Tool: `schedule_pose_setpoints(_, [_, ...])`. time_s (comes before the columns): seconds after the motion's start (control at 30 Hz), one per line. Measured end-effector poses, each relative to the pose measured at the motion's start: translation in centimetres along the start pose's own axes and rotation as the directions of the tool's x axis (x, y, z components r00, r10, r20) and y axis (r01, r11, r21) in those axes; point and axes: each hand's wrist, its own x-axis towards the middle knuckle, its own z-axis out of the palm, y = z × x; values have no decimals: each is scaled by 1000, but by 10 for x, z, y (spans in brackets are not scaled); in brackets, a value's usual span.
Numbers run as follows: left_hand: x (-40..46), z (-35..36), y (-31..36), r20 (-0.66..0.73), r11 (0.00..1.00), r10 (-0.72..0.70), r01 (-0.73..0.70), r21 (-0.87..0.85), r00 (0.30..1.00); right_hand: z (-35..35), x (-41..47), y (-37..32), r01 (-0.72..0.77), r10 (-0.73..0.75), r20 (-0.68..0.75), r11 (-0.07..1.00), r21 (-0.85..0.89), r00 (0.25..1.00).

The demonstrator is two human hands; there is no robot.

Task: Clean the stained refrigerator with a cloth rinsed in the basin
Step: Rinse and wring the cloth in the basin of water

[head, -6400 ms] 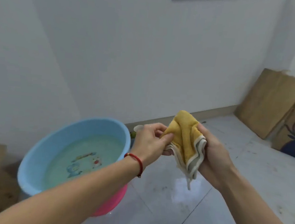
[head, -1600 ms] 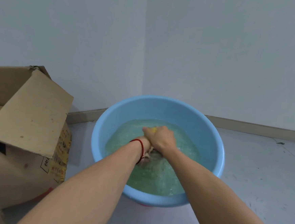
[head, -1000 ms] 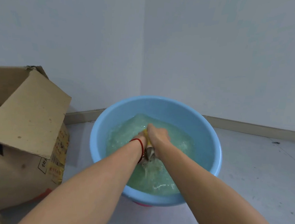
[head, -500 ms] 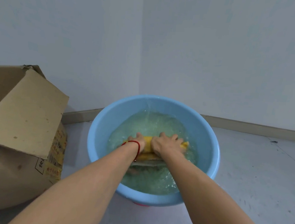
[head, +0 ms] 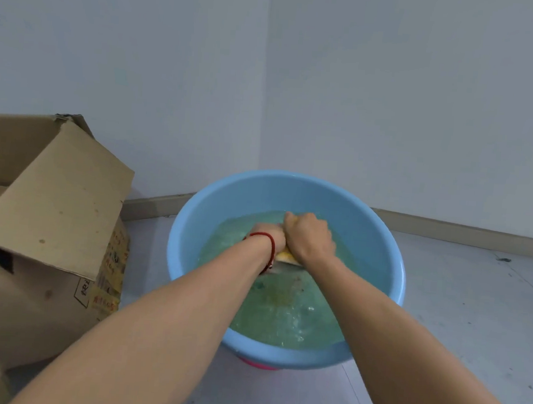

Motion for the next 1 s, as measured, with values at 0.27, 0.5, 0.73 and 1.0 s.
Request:
schedule_pose_setpoints(0.27, [-17, -49, 73, 68, 916, 293, -260, -304, 954, -72, 8, -1, 236, -220, 274, 971, -25, 936])
schedule_pose_setpoints(0.5, [-33, -58, 88, 102, 844, 388, -309, -437, 916, -90, -9, 17, 168, -464, 498, 832, 528, 733])
schedule_pose_setpoints(0.73, [-24, -105, 67, 418, 826, 301, -16, -563, 857, -84, 1, 5, 235, -368, 81, 732, 639, 926])
schedule_pose_setpoints(1.0, [-10, -70, 13, 706, 977, 203, -190, -98, 679, -107, 0, -6, 232, -359, 94, 761, 605, 929])
